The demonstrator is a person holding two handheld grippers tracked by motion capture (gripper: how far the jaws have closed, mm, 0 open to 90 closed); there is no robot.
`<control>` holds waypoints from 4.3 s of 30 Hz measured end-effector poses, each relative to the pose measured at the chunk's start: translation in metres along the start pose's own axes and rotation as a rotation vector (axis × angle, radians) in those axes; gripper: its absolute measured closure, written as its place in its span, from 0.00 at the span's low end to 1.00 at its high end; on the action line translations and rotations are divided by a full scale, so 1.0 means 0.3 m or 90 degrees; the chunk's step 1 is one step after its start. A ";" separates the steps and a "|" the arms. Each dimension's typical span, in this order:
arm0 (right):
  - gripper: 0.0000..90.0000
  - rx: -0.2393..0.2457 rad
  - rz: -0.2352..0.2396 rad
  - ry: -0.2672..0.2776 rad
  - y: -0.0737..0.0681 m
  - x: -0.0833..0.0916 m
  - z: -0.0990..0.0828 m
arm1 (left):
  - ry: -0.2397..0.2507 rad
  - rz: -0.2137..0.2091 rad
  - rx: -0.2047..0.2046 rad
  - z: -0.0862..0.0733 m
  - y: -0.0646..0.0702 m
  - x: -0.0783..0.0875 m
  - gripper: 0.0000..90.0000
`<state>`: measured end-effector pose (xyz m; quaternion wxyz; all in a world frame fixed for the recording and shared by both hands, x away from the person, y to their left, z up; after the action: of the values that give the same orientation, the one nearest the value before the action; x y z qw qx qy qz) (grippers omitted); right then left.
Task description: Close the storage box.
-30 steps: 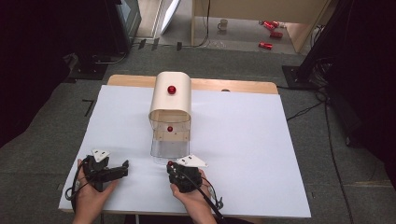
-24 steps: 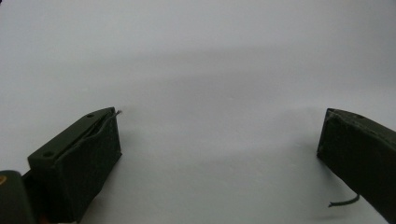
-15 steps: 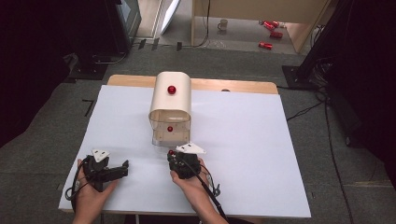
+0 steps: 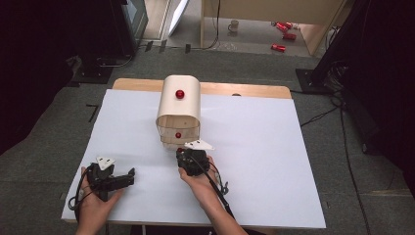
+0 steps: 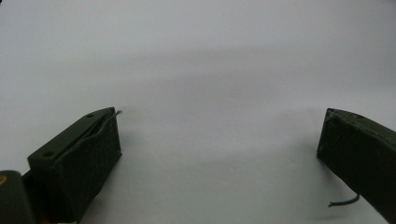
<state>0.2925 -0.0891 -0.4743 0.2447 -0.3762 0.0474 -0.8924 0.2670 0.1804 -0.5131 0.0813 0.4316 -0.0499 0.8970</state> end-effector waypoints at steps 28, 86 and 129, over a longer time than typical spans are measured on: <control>0.36 0.041 0.027 0.003 0.049 0.049 0.030 | 0.002 0.001 0.001 0.000 0.001 -0.001 0.00; 0.03 -0.051 -0.199 0.002 0.732 0.511 -0.277 | 0.000 0.002 -0.001 0.000 0.001 -0.001 0.00; 0.04 -0.069 -0.296 -0.031 0.898 0.632 -0.439 | 0.000 0.002 -0.001 0.000 0.001 0.000 0.00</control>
<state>0.1957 -0.4277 -0.5175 0.0133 -0.4107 0.0012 -0.9117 0.2670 0.1801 -0.5133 0.0801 0.4317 -0.0511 0.8970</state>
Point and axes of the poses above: each handheld gripper's, and its own axes: x roughly backward along the jaws, z roughly out of its top, y roughly to its right, the point moved 2 cm from there along -x, roughly forward along the jaws, and after that the axes turned 5 degrees about -y, right-handed, at the moved point
